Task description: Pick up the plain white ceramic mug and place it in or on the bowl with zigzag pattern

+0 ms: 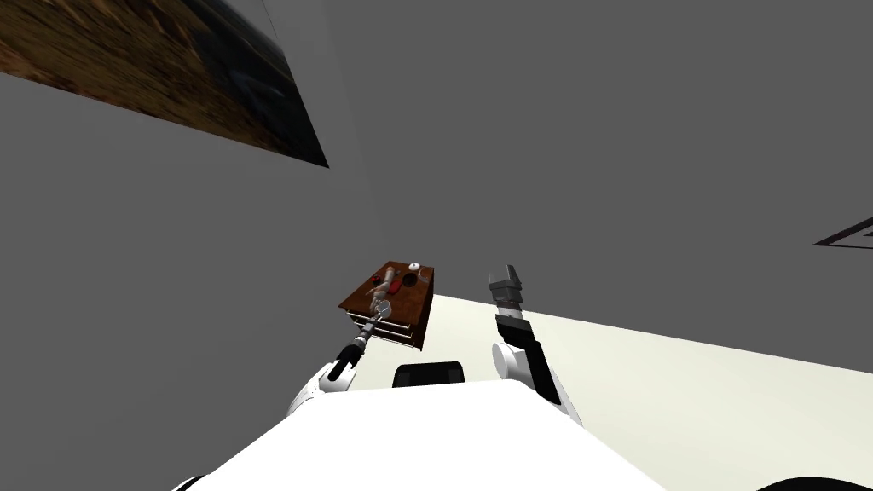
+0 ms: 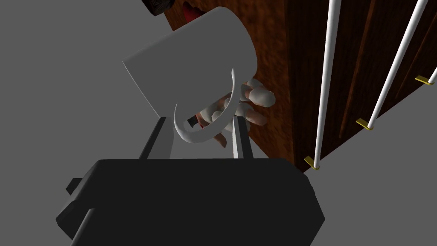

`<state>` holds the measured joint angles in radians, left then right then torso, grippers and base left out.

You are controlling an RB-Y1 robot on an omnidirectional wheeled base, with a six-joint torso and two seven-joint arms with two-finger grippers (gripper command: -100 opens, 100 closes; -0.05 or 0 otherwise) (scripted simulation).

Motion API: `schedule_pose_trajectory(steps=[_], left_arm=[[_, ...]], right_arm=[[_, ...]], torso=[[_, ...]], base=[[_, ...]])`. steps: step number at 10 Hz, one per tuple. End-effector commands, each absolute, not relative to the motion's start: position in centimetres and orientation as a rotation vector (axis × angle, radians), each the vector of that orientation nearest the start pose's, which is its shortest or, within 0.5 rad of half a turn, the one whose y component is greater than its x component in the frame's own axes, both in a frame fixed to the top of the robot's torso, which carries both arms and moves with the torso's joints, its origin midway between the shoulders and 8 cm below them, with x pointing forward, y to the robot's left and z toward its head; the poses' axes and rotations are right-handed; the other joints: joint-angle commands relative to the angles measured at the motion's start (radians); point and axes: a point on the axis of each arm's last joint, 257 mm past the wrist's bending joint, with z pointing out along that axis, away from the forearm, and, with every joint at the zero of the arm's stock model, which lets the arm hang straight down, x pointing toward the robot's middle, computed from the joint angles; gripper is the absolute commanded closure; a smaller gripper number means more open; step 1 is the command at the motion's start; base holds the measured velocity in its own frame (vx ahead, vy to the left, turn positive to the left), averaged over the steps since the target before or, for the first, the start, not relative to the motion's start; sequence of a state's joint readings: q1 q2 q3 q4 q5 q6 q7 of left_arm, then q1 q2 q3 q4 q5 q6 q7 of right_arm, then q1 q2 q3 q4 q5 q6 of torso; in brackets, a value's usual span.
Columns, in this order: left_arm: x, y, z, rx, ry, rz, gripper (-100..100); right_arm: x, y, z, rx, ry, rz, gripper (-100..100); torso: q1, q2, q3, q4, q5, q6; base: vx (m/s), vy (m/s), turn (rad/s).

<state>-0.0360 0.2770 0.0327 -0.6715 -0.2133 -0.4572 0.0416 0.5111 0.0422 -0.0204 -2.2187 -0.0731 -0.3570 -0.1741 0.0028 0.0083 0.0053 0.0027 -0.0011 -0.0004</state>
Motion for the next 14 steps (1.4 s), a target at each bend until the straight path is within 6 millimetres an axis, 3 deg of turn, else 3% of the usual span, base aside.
schedule_pose_trajectory(steps=[1,4,5,14], left_arm=[[42.3,37.8,-48.8,-1.17,1.692,-0.708,100],[42.9,40.7,-47.4,-1.149,1.703,-0.68,100],[42.9,40.7,-47.4,-1.158,1.699,-0.686,100],[43.4,47.8,-44.9,-1.208,1.692,-0.589,100]], right_arm=[[37.1,-30.6,-3.7,0.982,0.602,1.426,0],[37.1,-30.6,-3.7,0.982,0.602,1.426,0],[37.1,-30.6,-3.7,0.982,0.603,1.426,0],[37.1,-30.6,-3.7,0.982,0.603,1.426,0]], torso=[[0.0,0.0,0.0,0.0,0.0,0.0],[-0.002,-0.001,0.0,0.0,0.0,0.001],[-0.001,-0.001,0.0,0.0,0.0,0.001],[-0.004,-0.006,-0.003,-0.001,0.0,0.0]], base=[[-0.073,0.053,-0.046],[-0.082,0.046,-0.163],[-0.053,0.043,-0.062],[-0.035,0.017,-0.147]])
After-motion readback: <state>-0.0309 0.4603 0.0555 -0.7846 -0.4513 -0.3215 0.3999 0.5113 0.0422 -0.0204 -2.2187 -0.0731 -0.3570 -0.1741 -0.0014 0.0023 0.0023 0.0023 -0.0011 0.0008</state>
